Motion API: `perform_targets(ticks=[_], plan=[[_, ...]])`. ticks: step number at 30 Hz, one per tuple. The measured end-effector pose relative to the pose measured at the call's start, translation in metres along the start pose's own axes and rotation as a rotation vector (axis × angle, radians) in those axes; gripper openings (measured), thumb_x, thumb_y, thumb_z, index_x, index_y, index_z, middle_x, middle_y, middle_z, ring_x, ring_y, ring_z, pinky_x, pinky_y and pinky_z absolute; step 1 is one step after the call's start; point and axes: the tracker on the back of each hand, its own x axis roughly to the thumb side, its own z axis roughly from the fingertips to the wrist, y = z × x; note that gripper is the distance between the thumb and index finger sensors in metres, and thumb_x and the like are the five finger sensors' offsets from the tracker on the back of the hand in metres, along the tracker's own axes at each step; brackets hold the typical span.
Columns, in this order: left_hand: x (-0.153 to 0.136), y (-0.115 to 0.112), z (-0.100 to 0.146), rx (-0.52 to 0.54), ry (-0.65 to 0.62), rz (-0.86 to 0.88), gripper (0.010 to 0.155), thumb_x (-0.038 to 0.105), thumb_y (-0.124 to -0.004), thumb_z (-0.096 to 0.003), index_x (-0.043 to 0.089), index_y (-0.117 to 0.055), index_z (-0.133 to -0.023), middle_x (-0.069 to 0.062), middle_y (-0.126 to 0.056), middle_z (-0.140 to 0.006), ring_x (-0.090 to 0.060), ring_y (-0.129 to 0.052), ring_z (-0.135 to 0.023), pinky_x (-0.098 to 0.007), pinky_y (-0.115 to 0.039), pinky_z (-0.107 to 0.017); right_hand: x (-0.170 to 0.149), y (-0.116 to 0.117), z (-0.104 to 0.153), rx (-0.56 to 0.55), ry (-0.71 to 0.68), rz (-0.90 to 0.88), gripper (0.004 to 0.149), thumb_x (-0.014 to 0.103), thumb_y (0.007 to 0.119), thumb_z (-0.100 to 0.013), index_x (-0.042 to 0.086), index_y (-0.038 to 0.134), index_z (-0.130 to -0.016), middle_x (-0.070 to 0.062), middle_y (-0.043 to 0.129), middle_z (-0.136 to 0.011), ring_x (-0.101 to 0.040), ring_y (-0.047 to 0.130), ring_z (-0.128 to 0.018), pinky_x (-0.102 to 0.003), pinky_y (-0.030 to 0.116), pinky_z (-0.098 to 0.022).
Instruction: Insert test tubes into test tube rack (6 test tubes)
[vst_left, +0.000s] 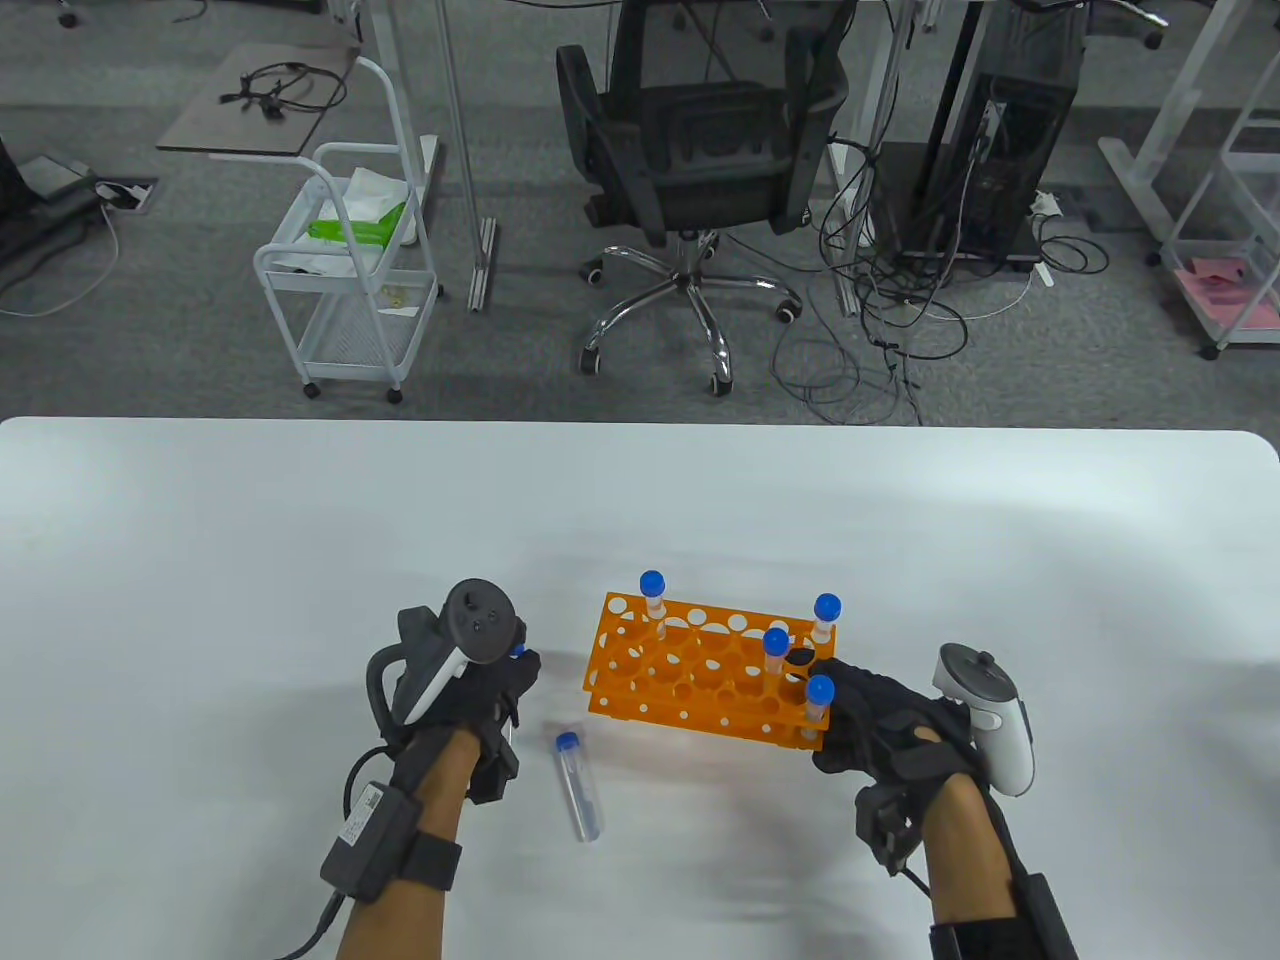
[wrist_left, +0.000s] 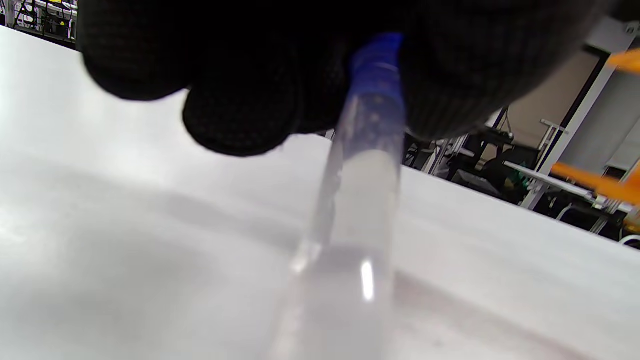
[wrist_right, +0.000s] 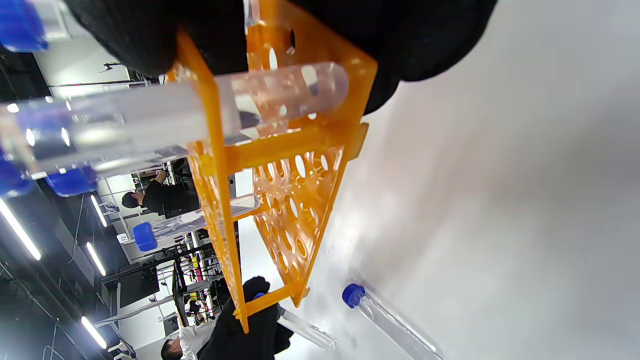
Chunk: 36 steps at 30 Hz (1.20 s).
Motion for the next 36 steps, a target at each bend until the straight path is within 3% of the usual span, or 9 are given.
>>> perform_targets(ticks=[16, 36], plan=[[0.017, 0.038, 0.016, 0.134, -0.101, 0.105, 0.052, 0.047, -0.092, -0.0337, 0.020, -0.091, -0.078, -0.005, -0.102, -0.060, -0.018, -0.104, -0.039, -0.043, -0.087, -0.035, 0.001, 0.000, 0.000, -0.005, -0.011, 0.005, 0.049, 0.057, 0.068, -0.052, 0.040, 0.070, -0.098, -0.012, 0.068, -0.107, -0.033, 0.085, -0.081, -0.052, 0.072, -0.060], [0.063, 0.074, 0.057, 0.300, -0.309, 0.129, 0.053, 0.042, -0.092, -0.0372, 0.023, -0.085, -0.086, -0.006, -0.098, -0.074, -0.019, -0.103, -0.045, -0.043, -0.086, -0.039, -0.002, 0.002, -0.002, -0.007, 0.009, 0.022, 0.049, 0.057, 0.068, -0.052, 0.040, 0.070, -0.098, -0.013, 0.068, -0.106, -0.033, 0.085, -0.081, -0.052, 0.072, -0.060]])
